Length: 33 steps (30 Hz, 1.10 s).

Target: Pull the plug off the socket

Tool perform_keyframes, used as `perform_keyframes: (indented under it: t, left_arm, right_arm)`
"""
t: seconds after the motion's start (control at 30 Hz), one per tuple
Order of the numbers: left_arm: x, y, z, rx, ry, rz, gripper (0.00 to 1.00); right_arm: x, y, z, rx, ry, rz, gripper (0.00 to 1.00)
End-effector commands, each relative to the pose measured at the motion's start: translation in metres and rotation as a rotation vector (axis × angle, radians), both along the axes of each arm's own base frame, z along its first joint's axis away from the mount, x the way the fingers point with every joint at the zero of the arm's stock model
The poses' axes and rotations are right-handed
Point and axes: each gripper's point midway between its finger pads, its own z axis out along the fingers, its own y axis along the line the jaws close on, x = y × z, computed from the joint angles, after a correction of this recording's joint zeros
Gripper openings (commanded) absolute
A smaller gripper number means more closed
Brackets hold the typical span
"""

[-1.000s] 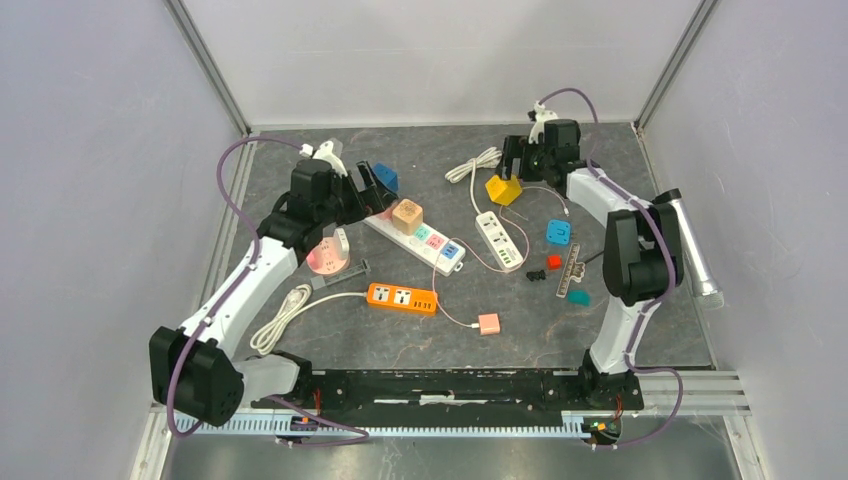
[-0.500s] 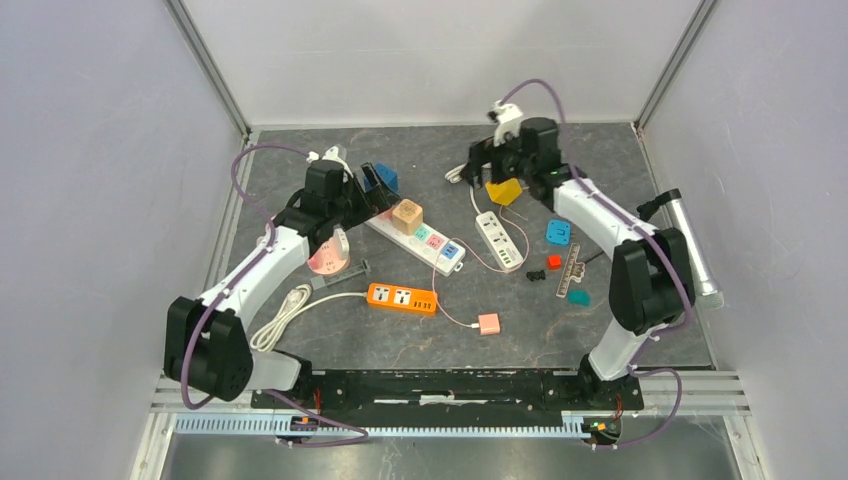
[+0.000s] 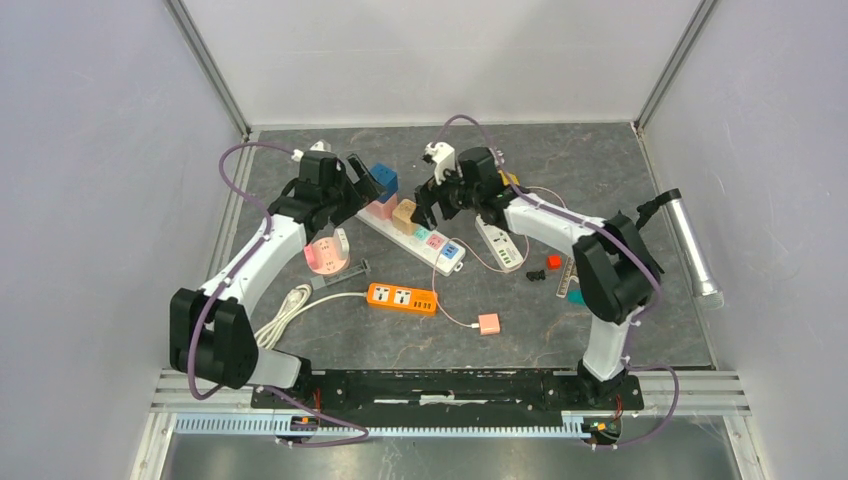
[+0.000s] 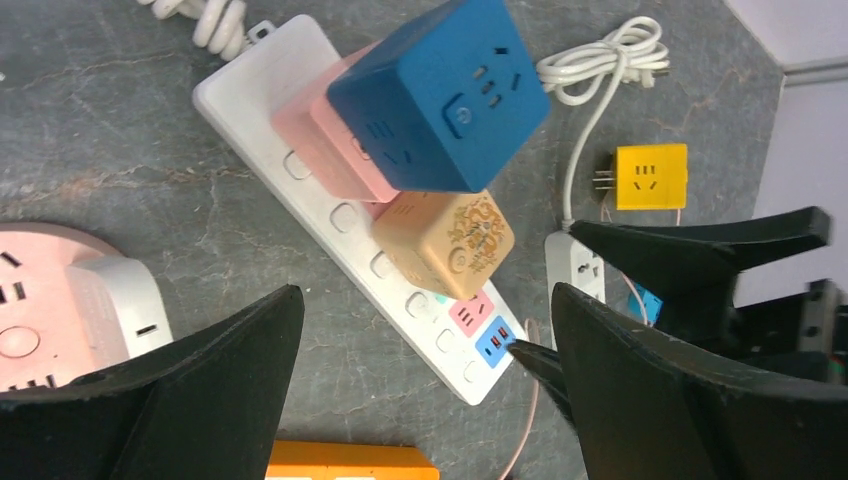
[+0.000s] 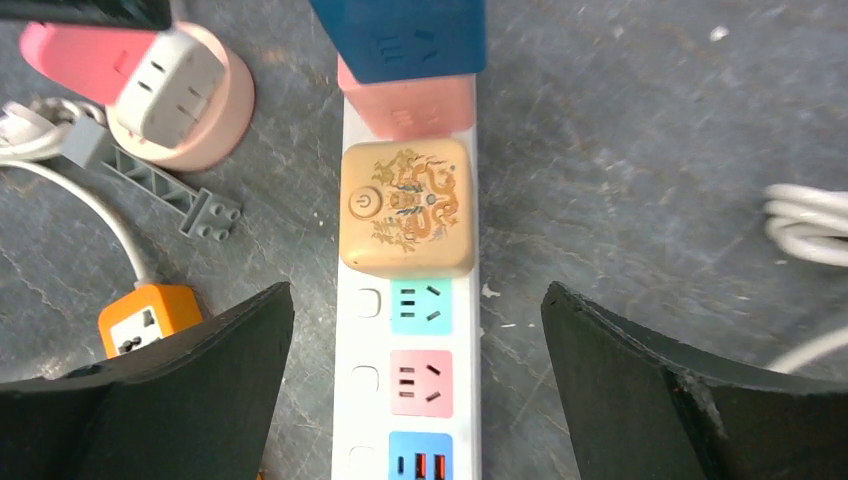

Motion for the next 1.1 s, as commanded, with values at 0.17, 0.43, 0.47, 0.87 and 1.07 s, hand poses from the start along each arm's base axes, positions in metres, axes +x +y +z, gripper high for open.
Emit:
perform_keyframes:
  t: [0.17,0.43,0.47,0.87,1.07]
  left_arm:
    - [0.008,0.004,0.006,-0.052,0.037,0.028,1.0]
    - [0.008,0.003,0.006,-0.04,0.035,0.006,1.0]
    - [0.008,0.004,0.007,-0.036,0.033,0.007,1.0]
    - [0.022,0.01,0.017,-0.037,0.009,0.031,1.0]
    - [0.035,0.009,0.015,-0.065,0.02,0.069,1.0]
  right_arm:
    - [0.002,0.032,-0.031,-0.088,0.017,0.093,0.96]
    - [0.005,0.059,-0.028,0.0,-0.036,0.132,0.84]
    - [0.007,0.061,-0.027,0.001,-0.049,0.124,0.82]
    - [0.005,0.055,-0.047,-0.112,-0.053,0.082,0.52]
    - [-0.013,0.051,-0.036,-0.106,-0.081,0.11,0.51]
